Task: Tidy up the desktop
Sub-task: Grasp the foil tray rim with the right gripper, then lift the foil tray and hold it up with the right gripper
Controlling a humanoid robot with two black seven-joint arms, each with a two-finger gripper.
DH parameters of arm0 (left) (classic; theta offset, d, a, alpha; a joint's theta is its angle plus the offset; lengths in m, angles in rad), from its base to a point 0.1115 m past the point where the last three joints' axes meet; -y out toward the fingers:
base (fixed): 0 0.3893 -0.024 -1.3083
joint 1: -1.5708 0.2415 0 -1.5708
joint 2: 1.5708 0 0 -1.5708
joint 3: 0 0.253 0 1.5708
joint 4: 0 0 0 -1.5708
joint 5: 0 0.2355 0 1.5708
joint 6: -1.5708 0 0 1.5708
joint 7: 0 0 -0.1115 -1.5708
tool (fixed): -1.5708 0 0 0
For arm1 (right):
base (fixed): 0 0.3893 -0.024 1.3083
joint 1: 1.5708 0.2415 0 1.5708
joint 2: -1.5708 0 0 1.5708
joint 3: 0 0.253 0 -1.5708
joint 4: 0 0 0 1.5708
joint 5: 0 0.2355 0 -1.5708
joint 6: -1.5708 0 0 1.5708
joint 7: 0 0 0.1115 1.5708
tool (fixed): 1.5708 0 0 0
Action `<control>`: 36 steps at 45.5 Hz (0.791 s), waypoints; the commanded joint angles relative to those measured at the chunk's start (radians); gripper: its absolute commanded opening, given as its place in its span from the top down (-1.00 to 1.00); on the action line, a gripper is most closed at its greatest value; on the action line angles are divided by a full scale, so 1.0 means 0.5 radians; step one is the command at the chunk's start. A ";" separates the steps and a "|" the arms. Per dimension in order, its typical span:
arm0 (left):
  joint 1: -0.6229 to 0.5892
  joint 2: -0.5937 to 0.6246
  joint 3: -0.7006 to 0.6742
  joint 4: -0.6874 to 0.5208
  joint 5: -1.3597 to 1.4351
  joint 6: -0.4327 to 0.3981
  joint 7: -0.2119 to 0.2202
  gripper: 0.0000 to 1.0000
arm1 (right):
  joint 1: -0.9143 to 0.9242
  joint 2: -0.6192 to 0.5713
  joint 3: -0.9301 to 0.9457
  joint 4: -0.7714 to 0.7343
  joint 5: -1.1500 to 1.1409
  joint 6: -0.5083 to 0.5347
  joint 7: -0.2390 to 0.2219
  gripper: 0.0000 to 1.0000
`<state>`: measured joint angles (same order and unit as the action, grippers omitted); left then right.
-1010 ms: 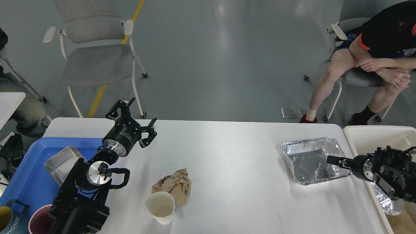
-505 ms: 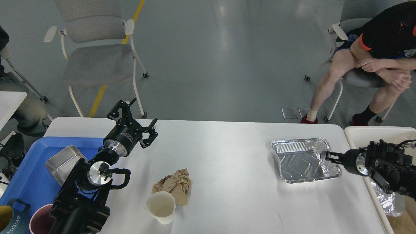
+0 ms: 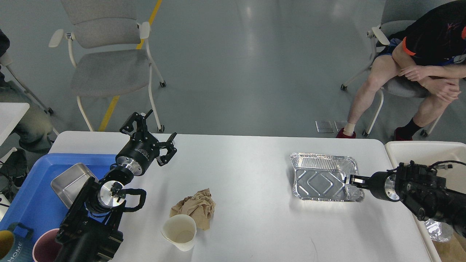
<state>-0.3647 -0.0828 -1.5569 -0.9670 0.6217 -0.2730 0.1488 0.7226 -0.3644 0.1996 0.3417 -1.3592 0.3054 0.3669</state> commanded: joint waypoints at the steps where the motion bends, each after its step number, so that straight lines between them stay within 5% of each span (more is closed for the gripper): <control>1: -0.001 0.006 0.000 0.001 -0.001 0.000 0.000 -0.93 | 0.000 0.002 0.000 0.016 0.000 0.030 0.000 1.00; 15: -0.001 0.006 0.000 0.001 0.002 0.003 0.000 -0.93 | 0.034 -0.041 0.003 0.197 0.153 0.135 0.018 1.00; 36: -0.001 0.015 0.006 0.001 0.011 0.018 0.000 -0.93 | 0.497 -1.078 -0.006 1.138 0.565 0.555 -0.142 1.00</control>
<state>-0.3652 -0.0751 -1.5540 -0.9666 0.6228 -0.2652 0.1488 0.9118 -0.7707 0.1969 0.7792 -1.0857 0.5568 0.3103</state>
